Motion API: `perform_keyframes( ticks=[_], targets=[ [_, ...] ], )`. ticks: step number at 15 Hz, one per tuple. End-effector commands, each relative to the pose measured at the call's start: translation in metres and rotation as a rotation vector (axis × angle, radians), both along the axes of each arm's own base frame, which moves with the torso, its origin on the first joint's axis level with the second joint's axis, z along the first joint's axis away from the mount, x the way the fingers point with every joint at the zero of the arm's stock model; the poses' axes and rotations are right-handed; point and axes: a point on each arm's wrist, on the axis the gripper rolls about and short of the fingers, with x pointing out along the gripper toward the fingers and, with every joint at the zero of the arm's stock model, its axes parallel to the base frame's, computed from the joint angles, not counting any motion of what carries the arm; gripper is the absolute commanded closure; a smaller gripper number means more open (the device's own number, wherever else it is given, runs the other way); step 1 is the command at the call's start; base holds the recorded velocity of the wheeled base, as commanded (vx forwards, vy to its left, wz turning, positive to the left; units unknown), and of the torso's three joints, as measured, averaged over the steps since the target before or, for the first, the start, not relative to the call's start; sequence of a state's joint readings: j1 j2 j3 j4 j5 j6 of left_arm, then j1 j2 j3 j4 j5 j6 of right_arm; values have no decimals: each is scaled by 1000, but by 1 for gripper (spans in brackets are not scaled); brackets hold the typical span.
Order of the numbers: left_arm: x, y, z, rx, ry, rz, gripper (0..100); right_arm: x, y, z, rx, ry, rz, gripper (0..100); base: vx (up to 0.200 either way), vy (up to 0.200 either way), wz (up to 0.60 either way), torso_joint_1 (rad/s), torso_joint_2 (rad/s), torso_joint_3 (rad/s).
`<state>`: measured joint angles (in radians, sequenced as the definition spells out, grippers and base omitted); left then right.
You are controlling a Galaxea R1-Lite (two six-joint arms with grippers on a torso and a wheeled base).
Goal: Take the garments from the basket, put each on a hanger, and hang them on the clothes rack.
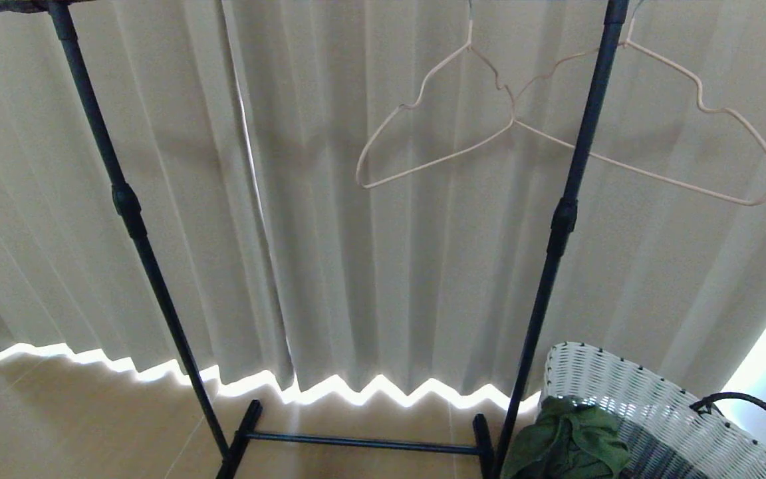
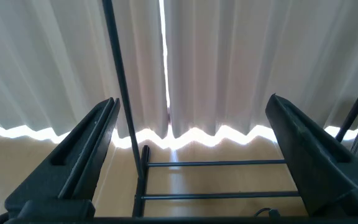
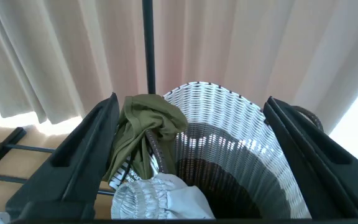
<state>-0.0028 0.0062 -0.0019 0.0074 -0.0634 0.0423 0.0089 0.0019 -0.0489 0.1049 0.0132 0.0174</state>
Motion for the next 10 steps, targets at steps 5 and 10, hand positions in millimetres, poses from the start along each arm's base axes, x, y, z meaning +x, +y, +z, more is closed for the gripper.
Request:
perform_keyframes(
  ticks=[5, 10],
  targets=[
    [0, 0, 0, -1, 2, 0, 0, 0, 0, 0, -1, -1, 1, 0, -200, 0, 0, 4, 3, 3],
    [0, 0, 0, -2, 1, 0, 0, 0, 0, 0, -4, -1, 3, 0, 0, 0, 0, 0, 0, 0]
  ],
)
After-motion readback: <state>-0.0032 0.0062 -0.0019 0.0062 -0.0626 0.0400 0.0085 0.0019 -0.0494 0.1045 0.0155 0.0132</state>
